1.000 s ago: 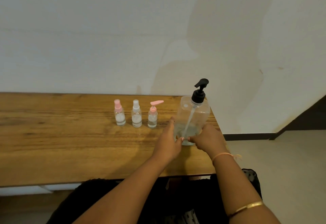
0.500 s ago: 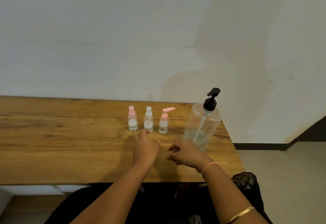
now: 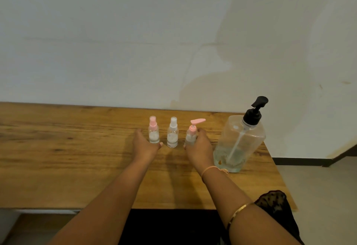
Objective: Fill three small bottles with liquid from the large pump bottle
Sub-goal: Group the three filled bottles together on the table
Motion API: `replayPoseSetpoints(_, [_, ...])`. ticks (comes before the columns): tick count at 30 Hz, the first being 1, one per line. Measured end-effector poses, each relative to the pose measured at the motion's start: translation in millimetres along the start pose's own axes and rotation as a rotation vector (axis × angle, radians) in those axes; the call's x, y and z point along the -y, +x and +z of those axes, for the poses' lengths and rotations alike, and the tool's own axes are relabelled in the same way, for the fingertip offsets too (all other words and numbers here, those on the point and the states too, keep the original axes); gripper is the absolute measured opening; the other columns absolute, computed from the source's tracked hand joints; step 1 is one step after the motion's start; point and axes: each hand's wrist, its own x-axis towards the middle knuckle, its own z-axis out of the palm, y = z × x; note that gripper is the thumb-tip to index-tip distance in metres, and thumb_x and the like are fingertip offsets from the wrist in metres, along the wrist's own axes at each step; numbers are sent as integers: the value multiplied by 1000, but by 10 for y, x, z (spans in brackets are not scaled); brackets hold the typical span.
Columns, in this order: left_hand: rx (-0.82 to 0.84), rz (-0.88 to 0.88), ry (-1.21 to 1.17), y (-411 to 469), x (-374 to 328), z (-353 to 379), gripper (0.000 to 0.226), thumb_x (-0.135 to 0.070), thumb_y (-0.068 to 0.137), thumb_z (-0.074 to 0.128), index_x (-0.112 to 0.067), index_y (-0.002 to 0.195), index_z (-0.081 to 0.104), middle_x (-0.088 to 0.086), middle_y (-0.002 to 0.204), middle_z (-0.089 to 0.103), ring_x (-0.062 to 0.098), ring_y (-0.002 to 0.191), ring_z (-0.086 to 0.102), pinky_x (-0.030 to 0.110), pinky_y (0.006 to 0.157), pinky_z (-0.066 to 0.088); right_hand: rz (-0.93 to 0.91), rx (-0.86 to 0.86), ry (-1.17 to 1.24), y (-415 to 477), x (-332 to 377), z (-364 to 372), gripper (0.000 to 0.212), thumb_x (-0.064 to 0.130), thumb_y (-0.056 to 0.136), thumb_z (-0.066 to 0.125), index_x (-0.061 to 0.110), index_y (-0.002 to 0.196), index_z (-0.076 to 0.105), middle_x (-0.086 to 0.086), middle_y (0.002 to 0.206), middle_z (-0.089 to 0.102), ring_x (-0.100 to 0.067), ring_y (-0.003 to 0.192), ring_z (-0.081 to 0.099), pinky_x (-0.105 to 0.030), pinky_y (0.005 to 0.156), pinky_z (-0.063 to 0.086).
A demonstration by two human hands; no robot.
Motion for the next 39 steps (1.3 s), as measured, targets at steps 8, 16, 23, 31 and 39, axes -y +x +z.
replayPoseSetpoints(8, [-84,-55,29,83,76,26,80,-11,67,82,-14,131,36,12,137,40,31,122,43,42,93,42,-1,-26,7,164,-27,54,32,14,83,67,15,111,52,-5,111,59,-24,100,56,-29,75,41])
replayPoseSetpoints(16, [-74,68,-8,-298,197,367,35,-13,76,75,-16,99,48,4,106,53,22,99,54,31,77,43,-13,-43,47,159,-25,68,22,14,82,69,20,96,53,3,95,56,-15,89,51,-28,74,39])
replayPoseSetpoints(23, [-64,198,65,-279,147,549,26,-11,83,66,-10,107,59,8,102,66,25,97,60,30,73,44,-27,-12,62,168,-42,12,23,13,83,68,21,102,56,8,89,50,-10,86,45,-25,73,36])
replayPoseSetpoints(31, [-105,266,2,-124,96,767,18,-11,87,59,-16,104,61,1,96,66,17,89,60,24,72,40,-29,-8,58,270,-20,18,20,13,83,65,23,94,52,7,88,53,-12,80,47,-22,57,31])
replayPoseSetpoints(39, [-106,312,-32,134,-1,921,14,-13,88,59,-15,101,61,2,95,67,18,89,60,26,72,42,-59,-69,171,502,-31,192,37,7,87,59,20,121,54,1,106,61,-17,97,56,-29,79,47])
